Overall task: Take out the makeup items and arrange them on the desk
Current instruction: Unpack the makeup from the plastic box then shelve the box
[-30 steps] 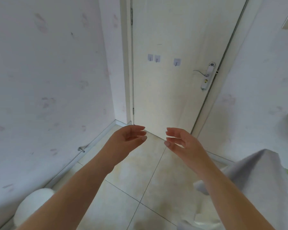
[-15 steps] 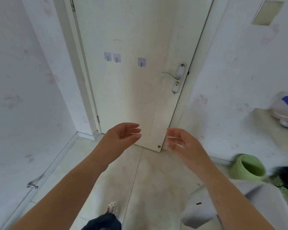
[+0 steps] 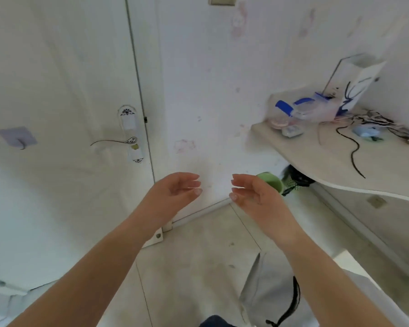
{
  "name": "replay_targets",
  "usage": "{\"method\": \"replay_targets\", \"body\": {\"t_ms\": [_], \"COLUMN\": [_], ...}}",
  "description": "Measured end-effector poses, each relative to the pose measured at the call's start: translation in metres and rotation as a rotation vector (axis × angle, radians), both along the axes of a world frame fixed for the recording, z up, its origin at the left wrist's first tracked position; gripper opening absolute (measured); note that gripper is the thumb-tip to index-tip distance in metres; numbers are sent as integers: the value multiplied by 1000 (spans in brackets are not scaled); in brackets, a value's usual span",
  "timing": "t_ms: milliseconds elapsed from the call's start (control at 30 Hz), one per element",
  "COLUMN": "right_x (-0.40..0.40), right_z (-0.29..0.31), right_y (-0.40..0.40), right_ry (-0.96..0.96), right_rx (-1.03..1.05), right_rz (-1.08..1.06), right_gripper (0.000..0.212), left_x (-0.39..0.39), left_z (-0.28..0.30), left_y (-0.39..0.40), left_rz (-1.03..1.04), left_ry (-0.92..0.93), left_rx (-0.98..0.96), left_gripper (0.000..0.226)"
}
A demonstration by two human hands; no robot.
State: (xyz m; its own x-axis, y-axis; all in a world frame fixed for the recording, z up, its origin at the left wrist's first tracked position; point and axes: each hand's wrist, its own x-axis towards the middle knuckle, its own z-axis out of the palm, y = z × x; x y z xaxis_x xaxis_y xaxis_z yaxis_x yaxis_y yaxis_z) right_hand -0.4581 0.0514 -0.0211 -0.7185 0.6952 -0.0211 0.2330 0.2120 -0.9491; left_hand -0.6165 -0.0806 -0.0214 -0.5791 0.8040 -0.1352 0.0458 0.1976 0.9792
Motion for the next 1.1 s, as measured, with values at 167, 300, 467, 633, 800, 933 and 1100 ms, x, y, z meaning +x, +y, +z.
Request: {"method": "replay_targets", "body": {"t_ms": [167,300,467,633,800,933,1100], "right_x": [-7,-13,-26,-39,-49,-57,-66], "right_z": [-2,-7,-16,-7,-8,-12,-15], "right_y": [61,132,227,331,412,468,523], "right_ry": [0,0,14,-1,-36,-41,-71], "right_rx": [1,10,18,23,6,33,60], "right_rz": [-228,-335,-402,-461,-513,-566,-621], "right_gripper": [35,33,35,35,35,33,33], "left_x": [-30,-48,-61,-72,-83,-89,-95], "left_z": [1,-4,-13,-8,-13,-23,-35], "left_y": [101,186,290,400,488,544,601], "left_rz": [-234,-339,-383,-415,-469,-491,-399], "left_ry": [5,-9,-44,-53,-76,-166,-306], "left_rx": [4,3,-20,-64,-118,-137,-152], "left_gripper": [27,28,26,25,25,29,77]}}
